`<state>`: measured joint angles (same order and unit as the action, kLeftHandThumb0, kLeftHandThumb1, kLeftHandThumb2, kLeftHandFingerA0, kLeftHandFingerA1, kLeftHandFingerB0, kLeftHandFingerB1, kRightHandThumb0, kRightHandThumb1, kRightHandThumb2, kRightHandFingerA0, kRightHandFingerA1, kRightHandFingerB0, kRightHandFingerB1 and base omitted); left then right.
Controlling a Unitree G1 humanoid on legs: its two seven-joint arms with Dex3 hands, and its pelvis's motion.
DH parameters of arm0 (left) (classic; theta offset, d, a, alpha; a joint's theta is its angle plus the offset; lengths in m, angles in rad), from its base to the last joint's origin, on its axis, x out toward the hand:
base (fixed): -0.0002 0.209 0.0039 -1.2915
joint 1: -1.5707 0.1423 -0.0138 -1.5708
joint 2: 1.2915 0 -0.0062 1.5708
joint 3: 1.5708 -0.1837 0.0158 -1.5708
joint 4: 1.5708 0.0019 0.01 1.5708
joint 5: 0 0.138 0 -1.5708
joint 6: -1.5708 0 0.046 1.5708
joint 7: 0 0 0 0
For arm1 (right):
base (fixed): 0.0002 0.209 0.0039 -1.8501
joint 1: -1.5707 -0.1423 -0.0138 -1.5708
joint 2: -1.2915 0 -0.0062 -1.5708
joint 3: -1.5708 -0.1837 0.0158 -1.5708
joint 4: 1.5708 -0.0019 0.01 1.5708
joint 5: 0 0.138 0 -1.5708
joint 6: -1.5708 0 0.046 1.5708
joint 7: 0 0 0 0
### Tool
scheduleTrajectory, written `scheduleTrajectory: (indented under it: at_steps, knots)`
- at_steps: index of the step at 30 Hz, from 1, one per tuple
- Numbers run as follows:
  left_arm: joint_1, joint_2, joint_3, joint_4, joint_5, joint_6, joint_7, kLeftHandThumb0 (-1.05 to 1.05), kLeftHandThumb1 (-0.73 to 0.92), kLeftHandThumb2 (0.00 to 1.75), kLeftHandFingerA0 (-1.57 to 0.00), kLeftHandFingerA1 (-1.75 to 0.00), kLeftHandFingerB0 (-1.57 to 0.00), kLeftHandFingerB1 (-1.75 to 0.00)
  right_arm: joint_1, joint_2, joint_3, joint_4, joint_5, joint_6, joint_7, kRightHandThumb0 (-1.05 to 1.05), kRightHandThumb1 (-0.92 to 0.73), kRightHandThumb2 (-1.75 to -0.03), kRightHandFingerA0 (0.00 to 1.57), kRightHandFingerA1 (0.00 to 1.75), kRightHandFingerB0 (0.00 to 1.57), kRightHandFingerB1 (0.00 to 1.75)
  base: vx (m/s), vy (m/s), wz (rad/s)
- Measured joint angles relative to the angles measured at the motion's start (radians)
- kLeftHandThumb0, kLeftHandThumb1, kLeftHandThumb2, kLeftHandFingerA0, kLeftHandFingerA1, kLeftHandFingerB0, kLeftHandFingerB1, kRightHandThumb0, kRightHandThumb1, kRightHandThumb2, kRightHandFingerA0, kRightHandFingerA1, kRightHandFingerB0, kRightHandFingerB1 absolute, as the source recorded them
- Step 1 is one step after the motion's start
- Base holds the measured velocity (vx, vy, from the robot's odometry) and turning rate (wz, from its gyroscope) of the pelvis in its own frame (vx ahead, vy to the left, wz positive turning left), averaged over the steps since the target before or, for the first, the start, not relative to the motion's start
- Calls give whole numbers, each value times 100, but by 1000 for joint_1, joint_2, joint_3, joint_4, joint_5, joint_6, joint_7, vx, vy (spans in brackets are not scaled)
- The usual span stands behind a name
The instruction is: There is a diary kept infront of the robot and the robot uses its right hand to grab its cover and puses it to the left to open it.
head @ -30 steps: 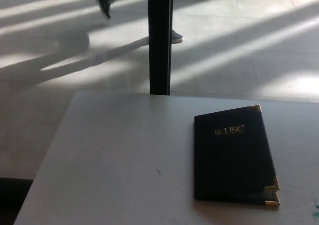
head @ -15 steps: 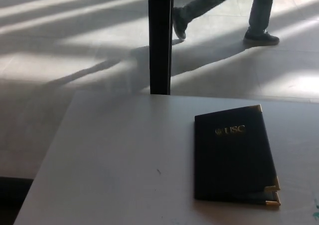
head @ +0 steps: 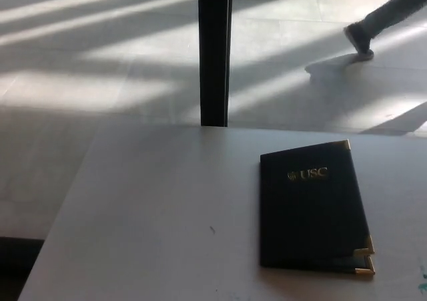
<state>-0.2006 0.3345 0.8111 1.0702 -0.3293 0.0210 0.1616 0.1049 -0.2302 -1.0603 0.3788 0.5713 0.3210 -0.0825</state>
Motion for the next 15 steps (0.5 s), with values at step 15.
scheduleTrajectory:
  at_steps: [15]
  knots:
    - [-2, 1, -1, 4, -48, -1, 34, -85, 92, 95, -45, -106, -38, -87, -177, -53, -94, -137, 80, -1, -185, -82, -92, -79, 82, 121, 55, 108, 0, 0, 0]
